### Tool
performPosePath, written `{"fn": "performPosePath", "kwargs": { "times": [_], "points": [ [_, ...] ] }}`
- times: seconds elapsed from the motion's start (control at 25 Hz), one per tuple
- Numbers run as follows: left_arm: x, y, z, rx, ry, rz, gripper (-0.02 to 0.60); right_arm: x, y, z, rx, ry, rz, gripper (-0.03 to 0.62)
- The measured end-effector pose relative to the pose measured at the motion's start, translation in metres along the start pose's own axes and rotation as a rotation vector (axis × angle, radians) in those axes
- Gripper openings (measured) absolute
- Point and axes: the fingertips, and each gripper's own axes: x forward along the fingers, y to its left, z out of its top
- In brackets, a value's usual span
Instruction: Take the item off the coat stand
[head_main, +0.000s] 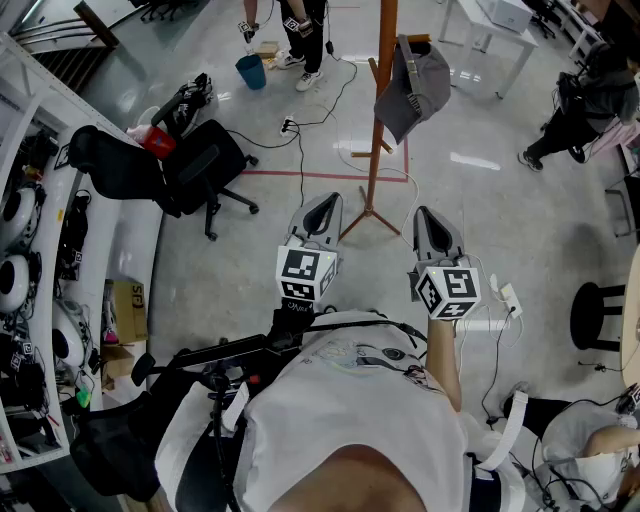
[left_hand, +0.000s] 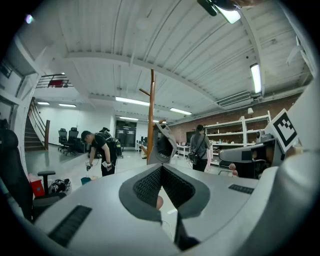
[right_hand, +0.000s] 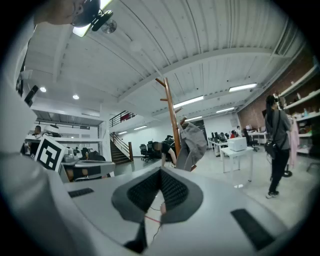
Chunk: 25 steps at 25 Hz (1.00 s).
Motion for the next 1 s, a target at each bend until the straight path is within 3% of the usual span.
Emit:
{"fn": "performPosePath", "kwargs": {
  "times": [0.44,1.0],
  "points": [
    [0.009,-0.012,-0.005,-0.021,0.025,-0.002,0.003,-0.001,-0.011,-0.005,0.019,0.008,0.010,0.005],
    [0.015,-0.038,-0.030,-0.023,0.076,0.050,0.003,-0.011,-0.024,-0.027,0.051,0.063,0.066,0.005]
  ]
}}
